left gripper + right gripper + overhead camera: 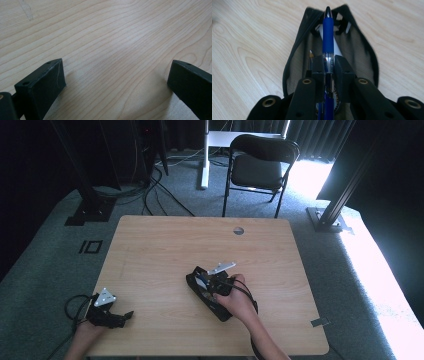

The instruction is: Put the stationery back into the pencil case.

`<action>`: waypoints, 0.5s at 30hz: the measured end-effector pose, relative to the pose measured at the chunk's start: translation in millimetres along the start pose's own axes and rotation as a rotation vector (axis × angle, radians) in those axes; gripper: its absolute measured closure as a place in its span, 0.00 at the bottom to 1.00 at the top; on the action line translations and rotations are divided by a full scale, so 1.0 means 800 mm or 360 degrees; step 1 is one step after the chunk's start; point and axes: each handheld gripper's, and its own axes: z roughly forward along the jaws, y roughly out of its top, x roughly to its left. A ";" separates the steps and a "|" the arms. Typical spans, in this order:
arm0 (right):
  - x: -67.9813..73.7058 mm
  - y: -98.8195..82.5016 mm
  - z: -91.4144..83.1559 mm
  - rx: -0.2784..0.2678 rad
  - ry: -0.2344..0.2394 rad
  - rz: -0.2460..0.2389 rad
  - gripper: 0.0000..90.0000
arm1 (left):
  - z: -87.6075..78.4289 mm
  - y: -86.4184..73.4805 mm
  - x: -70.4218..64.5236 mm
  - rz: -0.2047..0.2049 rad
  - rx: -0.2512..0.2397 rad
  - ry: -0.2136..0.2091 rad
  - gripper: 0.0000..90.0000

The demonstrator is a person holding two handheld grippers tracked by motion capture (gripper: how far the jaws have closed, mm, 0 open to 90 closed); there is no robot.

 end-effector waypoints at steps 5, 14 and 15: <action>0.001 0.000 0.009 0.0059 -0.0008 -0.0011 0.88 | 0.000 0.000 0.000 0.0000 -0.0001 0.0000 0.02; 0.002 -0.003 0.016 0.0102 0.0006 -0.0029 0.88 | 0.000 0.000 0.000 0.0000 -0.0001 0.0000 0.02; 0.001 -0.003 0.017 0.0102 0.0014 -0.0024 0.87 | 0.000 0.000 0.000 0.0000 0.0000 0.0000 0.02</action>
